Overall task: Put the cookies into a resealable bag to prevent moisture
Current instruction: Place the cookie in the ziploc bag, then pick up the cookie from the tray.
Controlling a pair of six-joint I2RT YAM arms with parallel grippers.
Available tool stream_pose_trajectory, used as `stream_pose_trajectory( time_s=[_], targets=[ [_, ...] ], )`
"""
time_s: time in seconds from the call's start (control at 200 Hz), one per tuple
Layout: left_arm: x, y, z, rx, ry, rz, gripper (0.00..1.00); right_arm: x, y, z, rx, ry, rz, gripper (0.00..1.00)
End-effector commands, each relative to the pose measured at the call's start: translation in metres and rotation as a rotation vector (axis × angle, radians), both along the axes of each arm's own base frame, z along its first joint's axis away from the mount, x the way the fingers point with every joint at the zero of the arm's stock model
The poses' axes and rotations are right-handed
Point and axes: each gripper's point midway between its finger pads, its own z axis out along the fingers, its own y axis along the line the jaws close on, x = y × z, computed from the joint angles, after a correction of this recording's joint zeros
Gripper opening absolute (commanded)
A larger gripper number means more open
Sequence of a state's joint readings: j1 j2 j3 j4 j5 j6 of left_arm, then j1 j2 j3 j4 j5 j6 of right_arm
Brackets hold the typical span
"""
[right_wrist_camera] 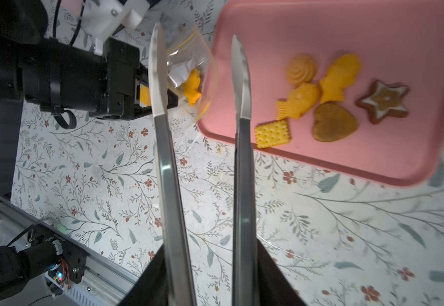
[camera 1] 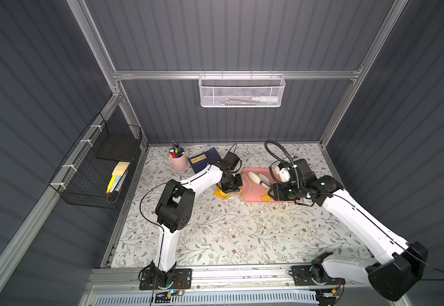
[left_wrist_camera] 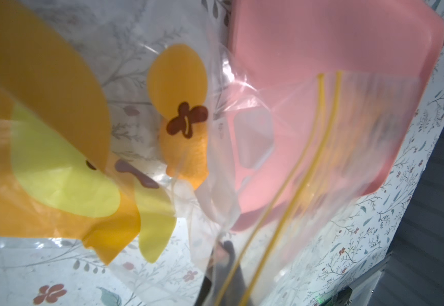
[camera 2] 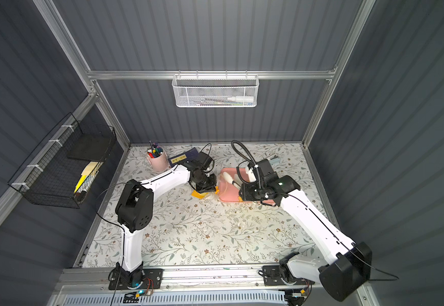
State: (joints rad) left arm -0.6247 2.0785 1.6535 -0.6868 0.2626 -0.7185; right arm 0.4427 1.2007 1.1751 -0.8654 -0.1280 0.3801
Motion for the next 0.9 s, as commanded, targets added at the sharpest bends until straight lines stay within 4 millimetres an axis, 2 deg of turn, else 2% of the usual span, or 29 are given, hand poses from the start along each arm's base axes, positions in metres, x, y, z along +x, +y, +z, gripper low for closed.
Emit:
stream_pose_trajectory(
  time_s=[0.0,0.055,0.145,0.38,0.68,0.896],
  targets=[
    [0.006,0.002,-0.008,0.009,0.009,0.019,0.00,-0.019,-0.050,-0.009,-0.191,0.061,-0.071,0.46],
    [0.005,0.002,-0.008,0.009,0.010,0.017,0.00,-0.024,-0.068,-0.018,-0.276,0.101,-0.108,0.46],
    [0.005,0.002,-0.006,0.005,0.007,0.014,0.00,-0.027,-0.081,-0.031,-0.354,0.156,-0.145,0.46],
    [0.004,0.004,-0.003,0.010,0.000,0.011,0.00,-0.015,-0.075,-0.061,-0.373,0.228,-0.159,0.49],
    [0.003,0.007,-0.002,0.024,-0.006,0.005,0.00,-0.003,-0.077,-0.086,-0.451,0.277,-0.159,0.50],
    [0.003,0.006,0.000,0.018,-0.010,0.005,0.00,-0.001,-0.067,-0.100,-0.450,0.303,-0.106,0.46]
  ],
)
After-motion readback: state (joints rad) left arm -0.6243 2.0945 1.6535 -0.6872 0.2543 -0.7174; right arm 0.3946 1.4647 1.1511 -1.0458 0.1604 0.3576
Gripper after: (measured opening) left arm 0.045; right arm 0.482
